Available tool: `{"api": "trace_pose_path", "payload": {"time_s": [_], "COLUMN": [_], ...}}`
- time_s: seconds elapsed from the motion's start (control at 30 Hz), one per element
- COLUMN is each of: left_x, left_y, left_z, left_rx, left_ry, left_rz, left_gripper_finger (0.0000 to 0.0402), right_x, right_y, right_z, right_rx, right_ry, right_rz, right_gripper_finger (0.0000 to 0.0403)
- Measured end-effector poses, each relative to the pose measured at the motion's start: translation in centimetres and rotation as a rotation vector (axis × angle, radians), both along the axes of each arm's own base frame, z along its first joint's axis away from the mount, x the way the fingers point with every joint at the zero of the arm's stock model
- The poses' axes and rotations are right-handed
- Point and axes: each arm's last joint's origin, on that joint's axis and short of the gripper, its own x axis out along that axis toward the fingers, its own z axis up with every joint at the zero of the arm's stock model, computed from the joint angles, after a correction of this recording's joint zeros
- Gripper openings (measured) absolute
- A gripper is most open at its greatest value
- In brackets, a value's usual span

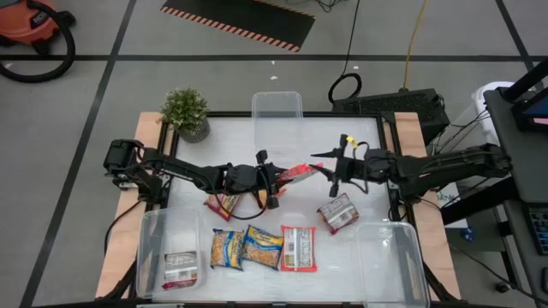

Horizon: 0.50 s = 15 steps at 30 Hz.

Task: Sort Maruchan noodles
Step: Put the top right orange noodle pack into the top transparent bin

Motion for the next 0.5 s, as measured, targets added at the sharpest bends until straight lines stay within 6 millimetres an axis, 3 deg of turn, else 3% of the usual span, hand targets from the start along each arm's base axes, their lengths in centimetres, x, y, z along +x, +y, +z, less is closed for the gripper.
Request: {"api": "trace_pose_path", "payload": {"time_s": [0.23, 0.5], "left_x": [0.0, 0.2], "left_y": [-0.1, -0.4], "left_z": [0.2, 0.8], "left_rx": [0.059, 0.095], "left_ry": [-0.004, -0.057], "left_rz": [-0.002, -0.018], "left_gripper_finger": [0.0138, 0.0138], "right_x": [-2.6, -1.1], "right_y": [0.0, 0.5], "right_z": [1.3, 0.0], "right_rx": [0.184, 0.289], "right_ry": [0.103, 0.177], "right_rz": [0.026, 0.123], "right_gripper_finger": [0.0162, 0.0185]}}
